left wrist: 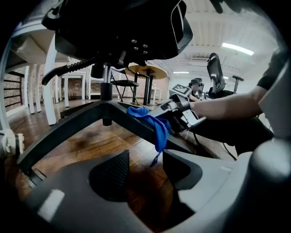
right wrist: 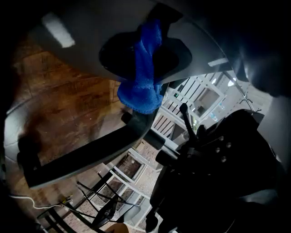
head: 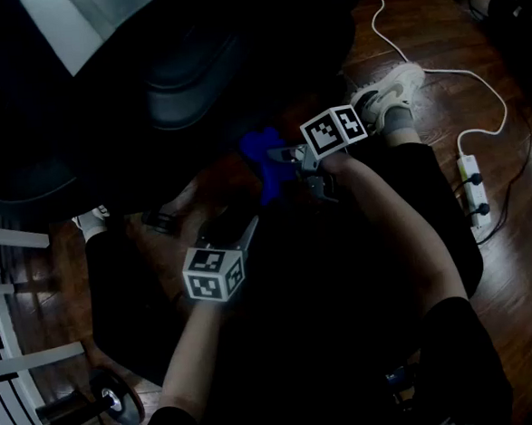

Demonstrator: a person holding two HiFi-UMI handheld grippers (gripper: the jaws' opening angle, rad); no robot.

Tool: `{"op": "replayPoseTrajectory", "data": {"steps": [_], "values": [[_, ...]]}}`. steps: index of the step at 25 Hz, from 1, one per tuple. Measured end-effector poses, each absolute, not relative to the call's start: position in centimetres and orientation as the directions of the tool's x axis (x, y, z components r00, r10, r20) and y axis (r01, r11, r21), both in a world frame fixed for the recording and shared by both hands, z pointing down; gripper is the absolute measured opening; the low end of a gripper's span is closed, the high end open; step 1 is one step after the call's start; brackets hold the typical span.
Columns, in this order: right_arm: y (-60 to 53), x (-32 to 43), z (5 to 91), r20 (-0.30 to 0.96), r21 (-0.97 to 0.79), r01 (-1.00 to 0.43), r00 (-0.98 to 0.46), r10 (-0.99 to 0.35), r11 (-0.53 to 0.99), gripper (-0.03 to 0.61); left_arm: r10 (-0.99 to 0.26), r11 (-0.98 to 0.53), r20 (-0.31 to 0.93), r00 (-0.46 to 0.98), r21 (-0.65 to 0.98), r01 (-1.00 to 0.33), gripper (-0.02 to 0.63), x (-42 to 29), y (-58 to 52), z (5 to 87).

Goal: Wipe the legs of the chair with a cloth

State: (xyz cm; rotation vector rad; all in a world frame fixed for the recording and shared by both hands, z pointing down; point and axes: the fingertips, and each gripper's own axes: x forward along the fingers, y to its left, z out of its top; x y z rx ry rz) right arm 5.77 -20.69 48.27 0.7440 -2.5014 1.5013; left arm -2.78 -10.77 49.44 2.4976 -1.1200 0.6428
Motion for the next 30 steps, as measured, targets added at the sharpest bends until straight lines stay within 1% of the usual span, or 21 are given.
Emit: {"op": "replayPoseTrajectory", "data": {"steps": [9,15,19,21,23,26,28,29,30], "values": [[-15.6,6.9,50.3,0.382,-0.800,-0.453,-0.890,-0.248,0.393,0.083,-0.610,-0.640,0.523,0.595,0.118,-0.760,0.233,-1.0,-11.4,49.4],[-11.9,7.8,51.1,0.417,-0.817,-0.421,-0.903,-0.100,0.394,0.083,-0.608,-0.642,0.526,0.594,0.114,-0.758,0.233,-0.6,-11.1,49.7],[-9.2,8.3,51.2,0.427,-0.825,-0.390,-0.904,-0.001,0.409,0.083,-0.614,-0.647,0.541,0.575,0.073,-0.759,0.233,-1.5,-11.0,50.0],[-8.7,8.6,51.1,0.422,-0.832,-0.382,-0.907,0.012,0.402,0.084,-0.640,-0.634,0.542,0.545,0.029,-0.773,0.233,-2.9,-11.4,49.7],[-9.5,9.1,50.6,0.409,-0.828,-0.393,-0.911,-0.050,0.400,0.084,-0.706,-0.579,0.542,0.456,-0.070,-0.812,0.233,-5.9,-12.9,48.7],[-12.2,9.4,50.2,0.413,-0.789,-0.463,-0.886,-0.209,0.403,0.084,-0.824,-0.388,0.534,0.187,-0.293,-0.874,0.233,-14.1,-17.2,46.8],[-12.7,8.7,50.6,0.441,-0.764,-0.497,-0.868,-0.229,0.411,0.084,-0.834,-0.297,0.552,0.028,-0.405,-0.865,0.233,-19.7,-19.9,46.8],[-12.5,8.4,50.9,0.455,-0.756,-0.507,-0.862,-0.224,0.415,0.084,-0.820,-0.296,0.573,-0.009,-0.438,-0.849,0.233,-21.6,-20.9,47.2],[-12.3,8.3,51.1,0.465,-0.751,-0.513,-0.858,-0.218,0.415,0.084,-0.801,-0.322,0.598,-0.018,-0.457,-0.829,0.233,-22.7,-21.6,47.6]]}}
